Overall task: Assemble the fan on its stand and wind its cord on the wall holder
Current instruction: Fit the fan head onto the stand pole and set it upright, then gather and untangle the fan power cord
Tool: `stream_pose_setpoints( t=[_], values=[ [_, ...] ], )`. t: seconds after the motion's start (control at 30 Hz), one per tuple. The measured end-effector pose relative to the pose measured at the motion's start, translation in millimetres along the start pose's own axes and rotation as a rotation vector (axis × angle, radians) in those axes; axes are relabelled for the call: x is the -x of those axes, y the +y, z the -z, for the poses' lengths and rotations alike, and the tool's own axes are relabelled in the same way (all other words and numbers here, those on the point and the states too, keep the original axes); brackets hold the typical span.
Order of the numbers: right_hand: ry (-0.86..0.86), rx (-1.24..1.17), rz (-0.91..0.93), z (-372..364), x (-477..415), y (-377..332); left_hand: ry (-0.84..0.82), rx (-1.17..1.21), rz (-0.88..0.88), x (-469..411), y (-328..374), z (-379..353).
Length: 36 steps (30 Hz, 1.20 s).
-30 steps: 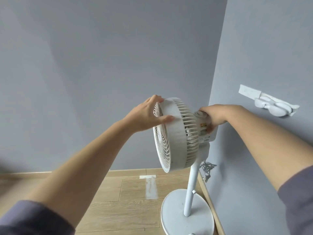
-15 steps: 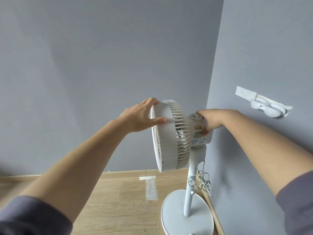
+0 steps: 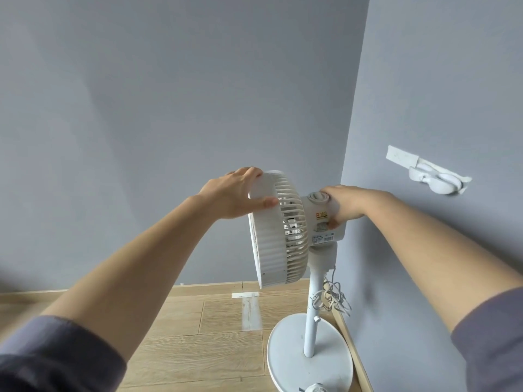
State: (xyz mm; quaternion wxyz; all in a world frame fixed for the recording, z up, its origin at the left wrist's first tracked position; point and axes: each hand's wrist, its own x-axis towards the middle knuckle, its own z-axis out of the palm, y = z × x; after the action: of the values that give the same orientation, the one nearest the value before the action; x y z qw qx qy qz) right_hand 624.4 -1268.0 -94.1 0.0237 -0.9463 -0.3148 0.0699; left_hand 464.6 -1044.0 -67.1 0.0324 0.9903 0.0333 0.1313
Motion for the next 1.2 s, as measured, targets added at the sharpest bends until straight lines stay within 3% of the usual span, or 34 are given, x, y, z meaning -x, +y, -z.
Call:
stream_pose_setpoints(
  t=[0.6, 0.8, 0.97, 1.1, 1.2],
  values=[
    [0.029, -0.150, -0.091, -31.3, 89.6, 24.8, 0.096, -0.213, -0.252, 29.7, 84.9, -12.8],
    [0.029, -0.321, -0.132, -67.6, 114.9, 30.4, 0.142, -0.235, -0.261, 37.4, 116.1, -44.8],
    [0.010, -0.612, -0.319, -119.1, 125.4, 54.9, 0.297, -0.135, -0.442, 46.7, 127.3, -98.6],
    [-0.041, -0.661, -0.414, -170.8, 117.1, 66.8, 0.124, 0.075, -0.415, 55.0, 132.9, -156.7],
    [-0.100, -0.682, -0.422, -203.3, 98.7, 67.2, -0.013, 0.051, -0.311, 53.7, 131.6, -199.3]
  ],
)
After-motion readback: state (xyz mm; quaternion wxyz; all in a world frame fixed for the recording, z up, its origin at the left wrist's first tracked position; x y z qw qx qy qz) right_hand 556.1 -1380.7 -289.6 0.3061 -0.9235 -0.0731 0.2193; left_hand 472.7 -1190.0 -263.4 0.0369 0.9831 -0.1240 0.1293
